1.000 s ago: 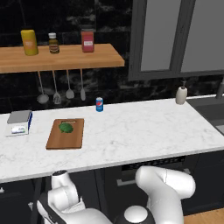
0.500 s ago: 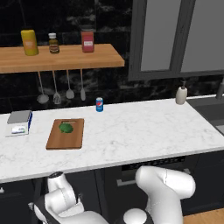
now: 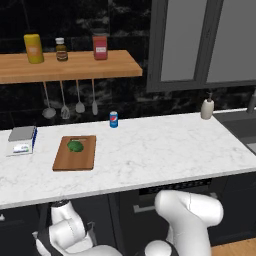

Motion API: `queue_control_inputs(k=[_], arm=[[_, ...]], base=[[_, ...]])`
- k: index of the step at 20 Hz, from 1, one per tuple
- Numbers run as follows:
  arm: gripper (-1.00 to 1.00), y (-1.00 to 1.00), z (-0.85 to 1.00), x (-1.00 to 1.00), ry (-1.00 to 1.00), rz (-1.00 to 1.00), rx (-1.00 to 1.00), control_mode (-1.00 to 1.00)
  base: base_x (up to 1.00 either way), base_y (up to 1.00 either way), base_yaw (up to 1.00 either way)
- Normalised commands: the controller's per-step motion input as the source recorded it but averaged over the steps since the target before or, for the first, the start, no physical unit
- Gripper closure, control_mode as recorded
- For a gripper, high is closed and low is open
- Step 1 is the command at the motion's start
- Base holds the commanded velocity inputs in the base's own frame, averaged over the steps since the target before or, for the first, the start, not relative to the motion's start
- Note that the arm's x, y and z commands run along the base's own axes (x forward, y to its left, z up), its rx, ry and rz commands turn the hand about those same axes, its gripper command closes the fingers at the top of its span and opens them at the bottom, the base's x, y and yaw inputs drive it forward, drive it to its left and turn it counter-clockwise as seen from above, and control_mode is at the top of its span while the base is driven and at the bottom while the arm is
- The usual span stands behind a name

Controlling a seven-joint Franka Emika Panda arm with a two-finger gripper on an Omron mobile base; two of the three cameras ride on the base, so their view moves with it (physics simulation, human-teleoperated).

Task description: Place the appropriate cutting tool for cutting the broccoli skin on the cutting board.

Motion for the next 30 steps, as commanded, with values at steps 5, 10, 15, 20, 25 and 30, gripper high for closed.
queue_control_inputs(k=[5,10,15,20,25,30], arm=[[1.00,-0.38,0.69,-0.20,-0.12,-0.16,0.03,-1.00],[1.00,-0.37,0.82,-0.40,-0.05,-0.18,0.05,-1.00],[1.00,-0.27,0.67,-0.62,0.00,-0.13,0.08,-1.00],[1.00,-0.32,0.74,-0.68,-0.11,-0.08,0.04,-1.00],[1.00,-0.30,0.73,-0.59,-0.15,-0.07,0.03,-1.00],[1.00,-0.23,0.83,-0.06,-0.12,-0.18,0.00,-1.00]], base=[[0.00,0.00,0.00],[0.00,0.00,0.00],[0.00,0.00,0.00],[0.00,0.00,0.00],[0.00,0.00,0.00],[0.00,0.00,0.00]])
